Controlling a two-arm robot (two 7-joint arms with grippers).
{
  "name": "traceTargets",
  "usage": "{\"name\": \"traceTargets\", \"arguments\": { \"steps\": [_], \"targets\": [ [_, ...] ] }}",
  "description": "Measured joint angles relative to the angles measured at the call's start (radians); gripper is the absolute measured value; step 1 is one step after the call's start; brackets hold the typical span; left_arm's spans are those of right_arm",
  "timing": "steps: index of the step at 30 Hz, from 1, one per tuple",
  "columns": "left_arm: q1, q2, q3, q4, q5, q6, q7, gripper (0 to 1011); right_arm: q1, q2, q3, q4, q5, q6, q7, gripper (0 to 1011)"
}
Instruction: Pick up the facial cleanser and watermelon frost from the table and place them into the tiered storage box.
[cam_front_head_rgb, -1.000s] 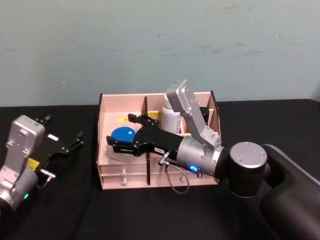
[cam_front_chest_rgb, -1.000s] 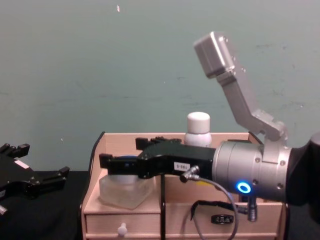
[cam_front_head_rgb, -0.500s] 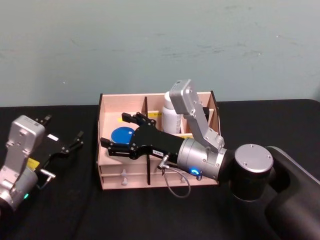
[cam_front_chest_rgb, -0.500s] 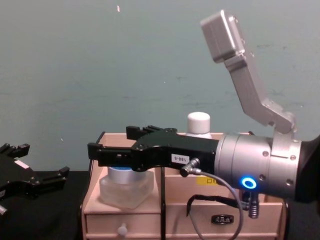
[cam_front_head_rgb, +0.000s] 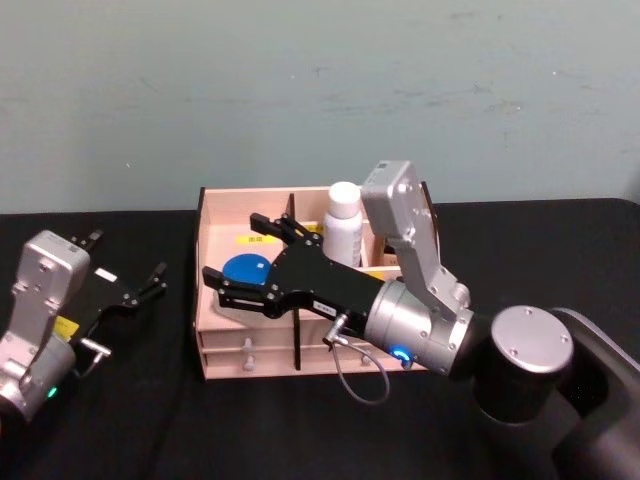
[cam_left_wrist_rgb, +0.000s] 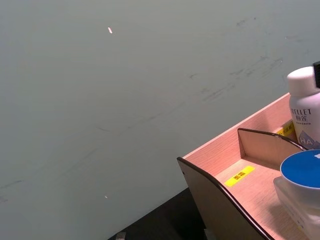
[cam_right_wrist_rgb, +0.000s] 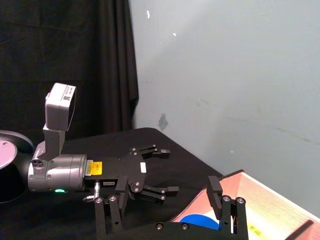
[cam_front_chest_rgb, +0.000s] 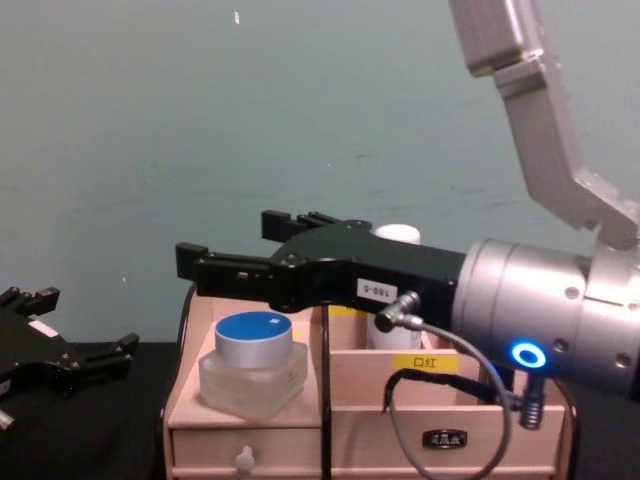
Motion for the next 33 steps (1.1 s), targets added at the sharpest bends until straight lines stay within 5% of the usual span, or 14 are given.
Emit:
{"name": "traceTargets", "arguments": {
  "steps": [9,22,33],
  "targets": [
    [0.000,0.000,0.000,0.000,0.000,0.000,0.000,1010,-0.088,0.035,0.052,-0.088,-0.033,-0.040,-0.078,1002],
    [0.000,0.000,0.000,0.000,0.000,0.000,0.000,1010,-0.288,0.080,0.222,-0.194,-0.077,-0.149,-0.241,1003],
    [0.000,0.000,0.000,0.000,0.000,0.000,0.000,1010,-0.400,0.066,0.331,-0.213,-0.122,-0.204,-0.356,1003]
  ]
}}
